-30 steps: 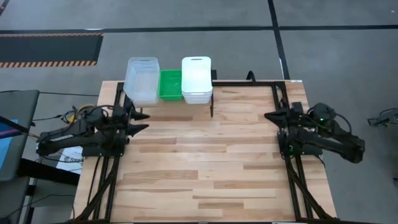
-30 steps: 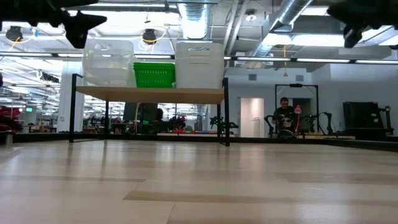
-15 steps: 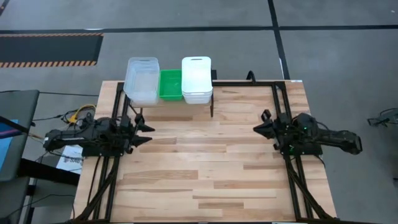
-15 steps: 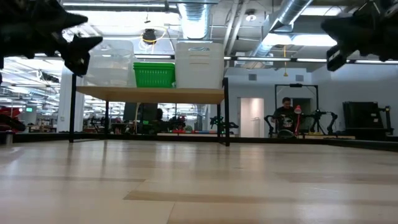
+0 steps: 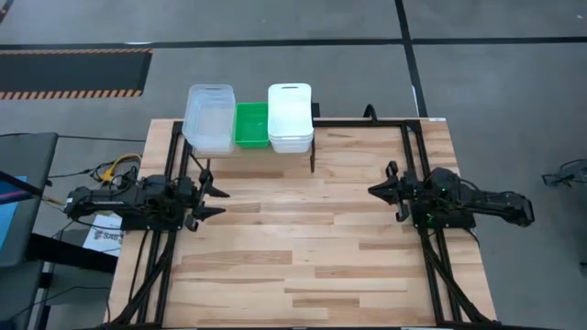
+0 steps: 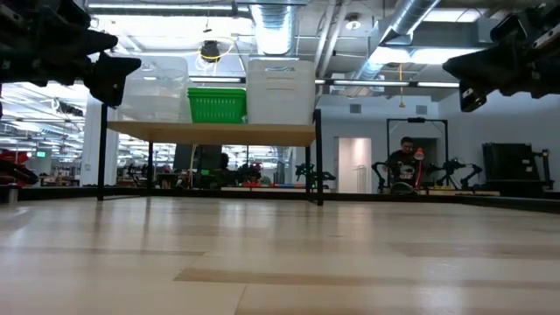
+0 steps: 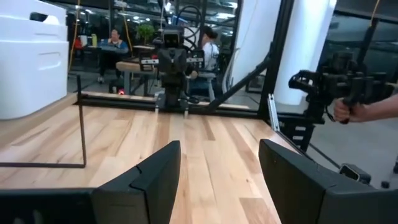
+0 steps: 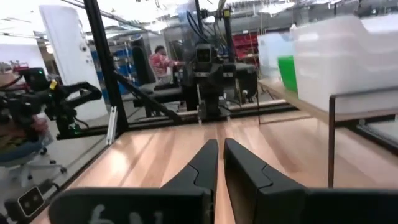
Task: Stack baskets on shelf by color
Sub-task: Return to Home Position
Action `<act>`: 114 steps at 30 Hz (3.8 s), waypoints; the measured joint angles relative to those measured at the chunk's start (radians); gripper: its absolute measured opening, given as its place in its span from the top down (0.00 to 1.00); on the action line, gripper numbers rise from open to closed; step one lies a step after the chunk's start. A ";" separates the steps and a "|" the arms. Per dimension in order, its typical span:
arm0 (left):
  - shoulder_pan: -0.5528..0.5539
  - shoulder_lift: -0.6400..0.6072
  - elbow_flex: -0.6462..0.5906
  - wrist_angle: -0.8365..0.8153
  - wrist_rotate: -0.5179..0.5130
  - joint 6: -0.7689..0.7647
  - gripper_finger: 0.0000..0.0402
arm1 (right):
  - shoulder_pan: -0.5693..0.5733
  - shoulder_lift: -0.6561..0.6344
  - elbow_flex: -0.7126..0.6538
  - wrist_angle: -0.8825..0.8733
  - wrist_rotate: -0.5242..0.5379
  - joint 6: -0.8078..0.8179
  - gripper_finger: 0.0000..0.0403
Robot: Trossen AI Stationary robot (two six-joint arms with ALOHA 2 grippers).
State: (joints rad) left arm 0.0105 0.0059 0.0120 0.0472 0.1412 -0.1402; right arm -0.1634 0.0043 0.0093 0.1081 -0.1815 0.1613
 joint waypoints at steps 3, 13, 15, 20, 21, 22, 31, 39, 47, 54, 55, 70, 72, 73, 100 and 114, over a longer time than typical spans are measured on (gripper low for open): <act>0.000 0.000 0.000 -0.003 -0.025 0.002 0.48 | -0.003 0.000 0.000 -0.040 0.001 0.020 0.87; 0.000 0.000 0.000 -0.020 -0.121 0.006 0.48 | 0.000 0.009 0.001 -0.059 0.003 0.023 0.87; 0.000 0.000 0.000 -0.023 -0.128 -0.002 0.48 | 0.000 0.009 0.001 -0.059 0.003 0.023 0.87; 0.000 0.000 0.000 -0.022 -0.128 0.006 0.48 | 0.000 0.009 0.001 -0.062 0.002 0.023 0.87; 0.000 0.000 0.000 -0.023 -0.128 0.006 0.48 | 0.000 0.009 0.001 -0.063 0.002 0.023 0.87; 0.000 0.000 0.000 -0.023 -0.128 0.002 0.48 | 0.000 0.009 0.000 -0.063 0.002 0.023 0.87; 0.000 0.000 -0.001 -0.022 -0.128 -0.002 0.48 | 0.000 0.009 0.000 -0.066 0.001 0.023 0.87; 0.000 0.000 -0.001 -0.022 -0.127 -0.001 0.48 | 0.000 0.009 -0.001 -0.066 0.000 0.023 0.87; 0.000 0.000 -0.001 -0.022 -0.127 0.000 0.48 | 0.000 0.009 -0.001 -0.066 0.000 0.023 0.87; 0.000 0.000 -0.001 -0.022 -0.127 -0.003 0.48 | 0.000 0.009 -0.001 -0.066 0.000 0.023 0.87; 0.000 0.000 -0.001 -0.022 -0.127 -0.002 0.48 | 0.000 0.009 -0.001 -0.066 0.000 0.023 0.87; 0.000 0.000 -0.001 -0.022 -0.127 0.003 0.48 | 0.000 0.009 -0.001 -0.066 0.000 0.023 0.87; 0.000 0.000 -0.001 -0.022 -0.127 0.003 0.48 | 0.000 0.009 -0.001 -0.066 0.000 0.023 0.87; 0.000 0.000 -0.001 -0.022 -0.127 0.001 0.48 | 0.000 0.009 -0.001 -0.066 0.000 0.023 0.87; 0.000 0.001 -0.001 -0.022 -0.127 0.000 0.48 | -0.001 0.009 -0.001 -0.066 0.000 0.023 0.87; 0.000 0.001 -0.001 -0.022 -0.127 -0.002 0.48 | 0.000 0.009 -0.001 -0.066 0.000 0.023 0.87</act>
State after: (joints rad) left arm 0.0107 0.0067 0.0109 0.0251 0.0139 -0.1425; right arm -0.1639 0.0135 0.0082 0.0421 -0.1819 0.1841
